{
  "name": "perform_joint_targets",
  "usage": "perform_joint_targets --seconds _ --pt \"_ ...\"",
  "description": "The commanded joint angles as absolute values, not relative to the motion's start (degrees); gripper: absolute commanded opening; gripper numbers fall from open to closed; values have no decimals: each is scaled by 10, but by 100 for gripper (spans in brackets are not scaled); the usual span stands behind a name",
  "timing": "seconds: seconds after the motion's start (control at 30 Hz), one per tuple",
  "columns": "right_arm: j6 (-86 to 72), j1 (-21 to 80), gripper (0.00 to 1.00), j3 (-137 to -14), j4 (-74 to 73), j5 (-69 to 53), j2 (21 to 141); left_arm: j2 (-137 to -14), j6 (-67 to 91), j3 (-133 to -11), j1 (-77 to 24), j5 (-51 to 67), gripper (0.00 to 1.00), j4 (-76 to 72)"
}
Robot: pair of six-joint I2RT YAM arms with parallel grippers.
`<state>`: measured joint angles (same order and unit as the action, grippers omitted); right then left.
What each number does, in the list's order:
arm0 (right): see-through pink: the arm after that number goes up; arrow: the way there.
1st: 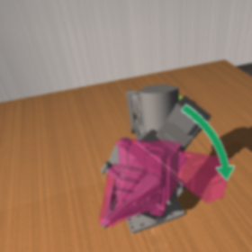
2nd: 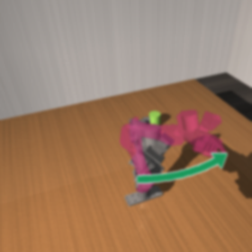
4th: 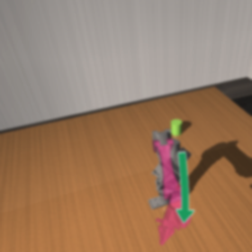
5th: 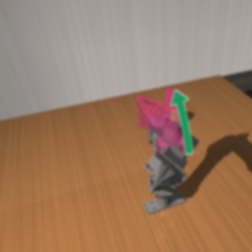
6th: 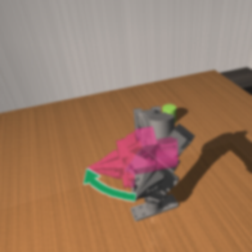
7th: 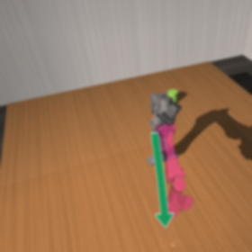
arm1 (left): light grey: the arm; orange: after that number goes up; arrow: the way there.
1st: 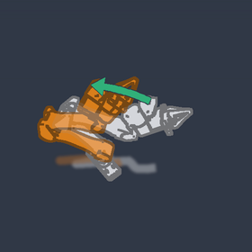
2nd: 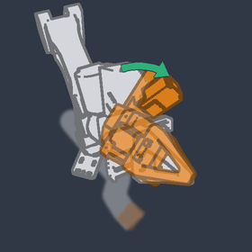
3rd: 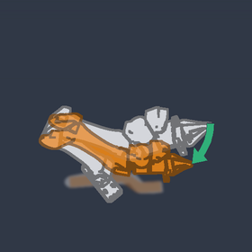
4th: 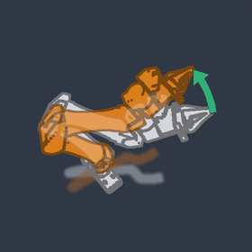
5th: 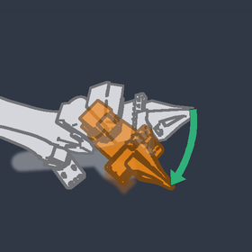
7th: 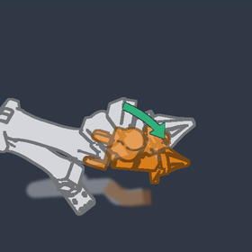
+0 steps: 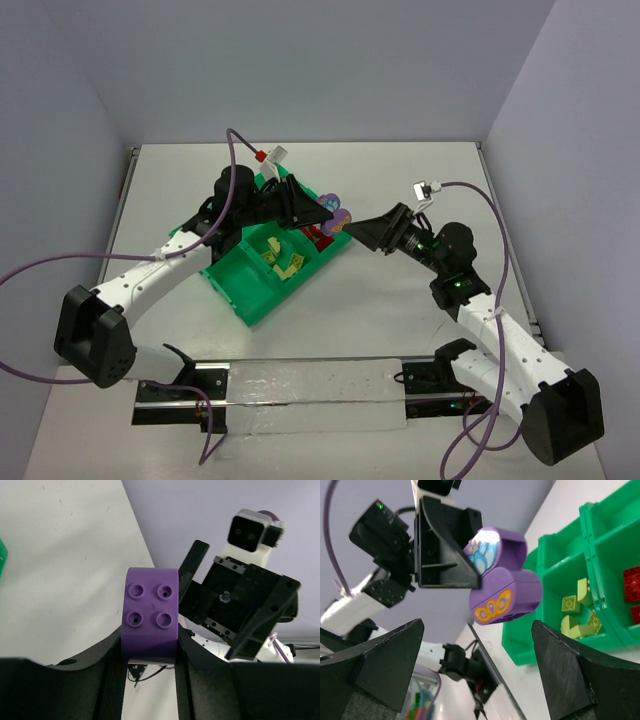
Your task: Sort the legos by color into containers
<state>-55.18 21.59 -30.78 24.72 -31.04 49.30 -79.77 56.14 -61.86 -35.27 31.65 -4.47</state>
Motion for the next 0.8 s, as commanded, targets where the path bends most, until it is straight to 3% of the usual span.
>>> perform_joint_targets --seconds 0.0,0.33,0.47,0.77 --pt "-631 197 95 -280 381 -328 508 -766 579 -613 -348 339 0 -105" --pt "-677 193 87 -272 481 -347 562 -760 597 -602 -348 370 0 -141" --pt "-683 194 78 -280 522 -376 583 -758 599 -601 -348 377 0 -147" --pt "-701 194 75 -284 571 -401 612 -749 594 -607 -348 405 0 -172"
